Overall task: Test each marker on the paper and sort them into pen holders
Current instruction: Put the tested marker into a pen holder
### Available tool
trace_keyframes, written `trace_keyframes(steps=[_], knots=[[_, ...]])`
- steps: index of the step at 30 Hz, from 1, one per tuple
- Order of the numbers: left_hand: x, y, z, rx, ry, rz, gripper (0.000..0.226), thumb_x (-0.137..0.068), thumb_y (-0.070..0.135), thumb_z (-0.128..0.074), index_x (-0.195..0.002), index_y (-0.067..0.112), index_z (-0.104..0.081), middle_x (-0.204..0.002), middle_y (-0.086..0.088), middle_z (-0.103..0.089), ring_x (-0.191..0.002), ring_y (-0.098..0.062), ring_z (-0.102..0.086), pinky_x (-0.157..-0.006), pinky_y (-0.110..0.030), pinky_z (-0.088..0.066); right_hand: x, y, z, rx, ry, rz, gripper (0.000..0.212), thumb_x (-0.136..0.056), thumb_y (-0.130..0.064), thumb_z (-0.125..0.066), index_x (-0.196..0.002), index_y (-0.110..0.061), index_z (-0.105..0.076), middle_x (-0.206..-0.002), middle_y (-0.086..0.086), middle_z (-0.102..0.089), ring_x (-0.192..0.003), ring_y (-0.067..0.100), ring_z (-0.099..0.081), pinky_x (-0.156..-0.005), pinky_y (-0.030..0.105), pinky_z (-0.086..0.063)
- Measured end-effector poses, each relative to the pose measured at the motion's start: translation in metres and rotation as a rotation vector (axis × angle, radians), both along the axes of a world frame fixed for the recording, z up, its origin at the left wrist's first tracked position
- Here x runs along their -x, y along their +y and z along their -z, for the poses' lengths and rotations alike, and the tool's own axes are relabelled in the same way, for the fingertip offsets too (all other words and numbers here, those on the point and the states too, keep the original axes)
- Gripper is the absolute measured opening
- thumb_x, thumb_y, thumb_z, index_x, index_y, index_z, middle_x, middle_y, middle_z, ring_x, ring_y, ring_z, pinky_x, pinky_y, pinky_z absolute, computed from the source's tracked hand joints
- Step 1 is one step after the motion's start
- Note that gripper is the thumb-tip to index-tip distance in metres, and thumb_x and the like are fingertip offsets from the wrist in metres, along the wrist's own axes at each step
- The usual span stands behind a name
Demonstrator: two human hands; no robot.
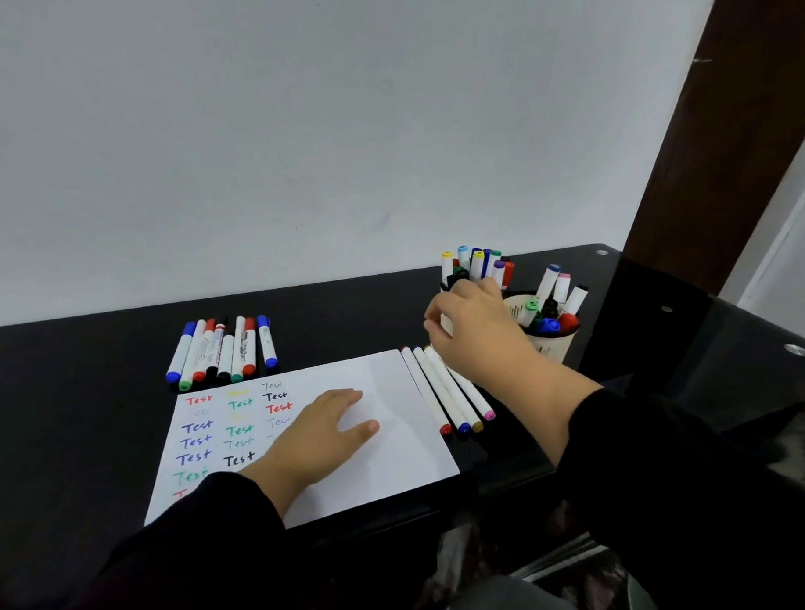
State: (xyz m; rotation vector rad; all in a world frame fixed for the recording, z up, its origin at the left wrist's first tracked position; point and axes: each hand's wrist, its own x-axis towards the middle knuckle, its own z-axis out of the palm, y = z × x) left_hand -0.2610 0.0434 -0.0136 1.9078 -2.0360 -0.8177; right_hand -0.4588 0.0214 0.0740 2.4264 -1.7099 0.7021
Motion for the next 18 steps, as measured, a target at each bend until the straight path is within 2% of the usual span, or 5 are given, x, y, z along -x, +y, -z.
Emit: trace_keyframes(steps=[3, 8, 12, 18], knots=[[-0.014, -0.001, 0.0, 0.013, -0.066, -0.062, 0.062, -0.092, 0.05, -0.046, -0.147, 0.03, -0.023, -0.156, 0.01, -0.014, -0.142, -0.011, -0.015, -0.114, -0.033, -0.016, -0.023, -0.008, 0.011, -0.015, 0.001, -0.066, 0.023, -0.096, -0.028, -0.048, -0.112, -0.019, -0.062, -0.109, 0.001, -0.055, -0.109, 0.021, -0.037, -0.085, 0.023, -0.028], [-0.057, 0.002, 0.002, 0.0, -0.17, -0.174, 0.068, -0.091, 0.051, -0.048, -0.148, 0.031, -0.019, -0.156, 0.014, -0.007, -0.143, -0.011, -0.009, -0.115, -0.038, -0.017, -0.066, -0.031, 0.032, -0.129, -0.034, -0.145, 0.022, -0.097, -0.027, -0.047, -0.112, -0.021, -0.061, -0.11, -0.002, -0.055, -0.111, 0.018, -0.036, -0.082, 0.023, -0.035], [-0.093, 0.007, 0.004, -0.026, -0.22, -0.227, 0.071, -0.089, 0.057, -0.046, -0.149, 0.033, -0.015, -0.155, 0.019, -0.003, -0.143, -0.009, -0.006, -0.114, -0.04, -0.018, -0.099, -0.053, 0.049, -0.202, -0.042, -0.203, 0.021, -0.096, -0.025, -0.048, -0.112, -0.019, -0.061, -0.108, -0.001, -0.056, -0.112, 0.019, -0.038, -0.084, 0.026, -0.04], [-0.121, 0.004, 0.007, -0.035, -0.253, -0.197, 0.072, -0.088, 0.061, -0.042, -0.148, 0.037, -0.012, -0.155, 0.019, -0.002, -0.142, -0.007, -0.007, -0.113, -0.037, -0.019, -0.146, -0.088, 0.065, -0.334, -0.003, -0.27, 0.029, -0.097, -0.026, -0.049, -0.125, -0.024, -0.053, -0.116, -0.001, -0.053, -0.112, 0.016, -0.039, -0.086, 0.026, -0.039]])
